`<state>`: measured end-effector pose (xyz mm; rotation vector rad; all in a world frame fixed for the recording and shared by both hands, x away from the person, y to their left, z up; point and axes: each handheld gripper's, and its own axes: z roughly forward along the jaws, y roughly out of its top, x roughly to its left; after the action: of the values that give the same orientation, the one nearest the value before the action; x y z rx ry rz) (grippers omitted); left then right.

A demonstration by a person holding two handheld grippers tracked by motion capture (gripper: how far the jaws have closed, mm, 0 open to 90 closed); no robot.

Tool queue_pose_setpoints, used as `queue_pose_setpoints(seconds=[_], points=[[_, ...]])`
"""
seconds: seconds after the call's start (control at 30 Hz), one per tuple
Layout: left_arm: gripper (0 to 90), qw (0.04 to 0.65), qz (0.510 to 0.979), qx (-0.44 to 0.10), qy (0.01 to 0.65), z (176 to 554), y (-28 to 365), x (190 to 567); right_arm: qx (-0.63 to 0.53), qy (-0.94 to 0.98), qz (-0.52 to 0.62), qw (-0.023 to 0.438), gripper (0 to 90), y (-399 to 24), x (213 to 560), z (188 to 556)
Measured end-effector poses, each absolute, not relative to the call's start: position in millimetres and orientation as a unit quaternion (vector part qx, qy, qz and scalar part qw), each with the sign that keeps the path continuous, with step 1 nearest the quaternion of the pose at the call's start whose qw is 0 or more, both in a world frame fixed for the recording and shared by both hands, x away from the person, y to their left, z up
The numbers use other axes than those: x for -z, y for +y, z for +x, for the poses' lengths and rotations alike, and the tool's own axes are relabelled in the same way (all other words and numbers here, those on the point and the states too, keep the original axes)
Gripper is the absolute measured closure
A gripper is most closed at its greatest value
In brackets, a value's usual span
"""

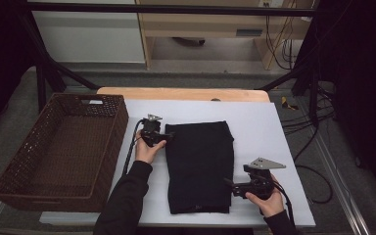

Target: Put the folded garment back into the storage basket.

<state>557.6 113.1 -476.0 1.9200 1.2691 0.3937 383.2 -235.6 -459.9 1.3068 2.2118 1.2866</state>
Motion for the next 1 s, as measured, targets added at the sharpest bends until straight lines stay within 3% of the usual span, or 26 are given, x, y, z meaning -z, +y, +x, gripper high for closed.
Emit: queue_pose_setpoints(seconds=[0.43, 1.0], points=[[44.1, 0.387, 0.768, -0.139, 0.491, 568.5, 106.4, 477.8, -0.442, 0.766, 0.45, 0.127, 4.1, -232.5, 459.9, 380.8], [72.2, 0.392, 0.777, -0.132, 0.474, 569.4, 100.2, 478.0, -0.422, 0.774, 0.46, 0.106, 4.1, -222.3, 467.8, 374.4]])
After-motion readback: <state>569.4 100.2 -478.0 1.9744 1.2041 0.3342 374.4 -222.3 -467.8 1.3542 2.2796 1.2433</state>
